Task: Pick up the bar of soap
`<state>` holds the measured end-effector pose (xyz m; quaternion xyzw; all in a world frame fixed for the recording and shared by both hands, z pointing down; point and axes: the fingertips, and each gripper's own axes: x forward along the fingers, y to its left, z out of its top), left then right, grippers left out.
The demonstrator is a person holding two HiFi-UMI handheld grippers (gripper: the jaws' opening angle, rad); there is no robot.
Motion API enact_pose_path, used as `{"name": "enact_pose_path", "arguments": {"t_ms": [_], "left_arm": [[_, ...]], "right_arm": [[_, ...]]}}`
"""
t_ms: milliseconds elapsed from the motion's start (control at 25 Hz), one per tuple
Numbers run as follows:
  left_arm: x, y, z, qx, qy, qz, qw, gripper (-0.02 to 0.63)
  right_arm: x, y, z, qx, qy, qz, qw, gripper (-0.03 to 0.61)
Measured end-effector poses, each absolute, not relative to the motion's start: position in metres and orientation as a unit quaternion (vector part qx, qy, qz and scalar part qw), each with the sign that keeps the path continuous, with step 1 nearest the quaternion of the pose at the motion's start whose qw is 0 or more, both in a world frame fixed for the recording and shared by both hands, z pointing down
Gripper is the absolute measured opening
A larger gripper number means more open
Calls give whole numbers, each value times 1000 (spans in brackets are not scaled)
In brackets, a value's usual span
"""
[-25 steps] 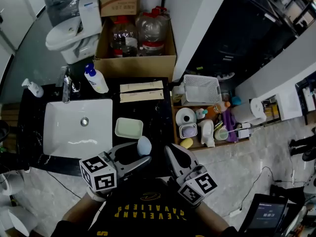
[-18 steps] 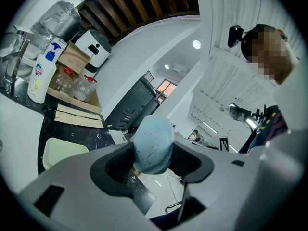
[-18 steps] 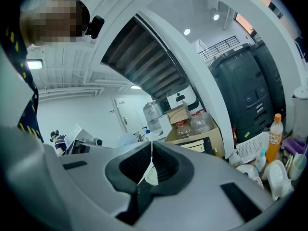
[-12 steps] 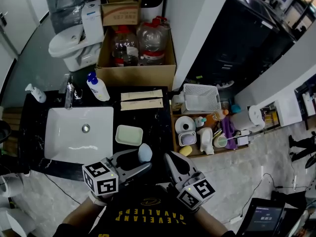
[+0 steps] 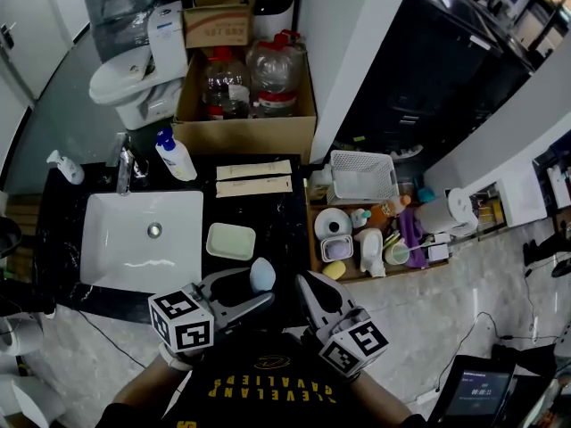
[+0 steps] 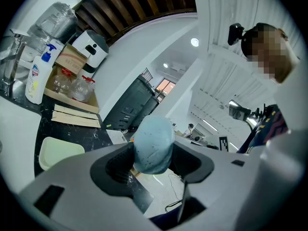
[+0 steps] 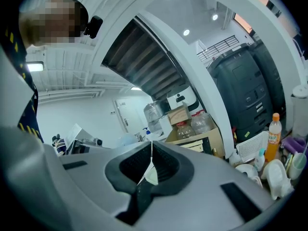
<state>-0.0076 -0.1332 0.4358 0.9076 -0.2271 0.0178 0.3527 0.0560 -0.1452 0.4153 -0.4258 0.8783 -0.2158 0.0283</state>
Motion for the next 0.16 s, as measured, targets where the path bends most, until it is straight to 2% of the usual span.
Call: {"name": "enact_pose_path", "arguments": {"t_ms": [160], "left_arm": [[-8,-134,430,907,-238,13,346,270]], "right_arm": [[55,-149,410,-412,886,-208,30,18]]}}
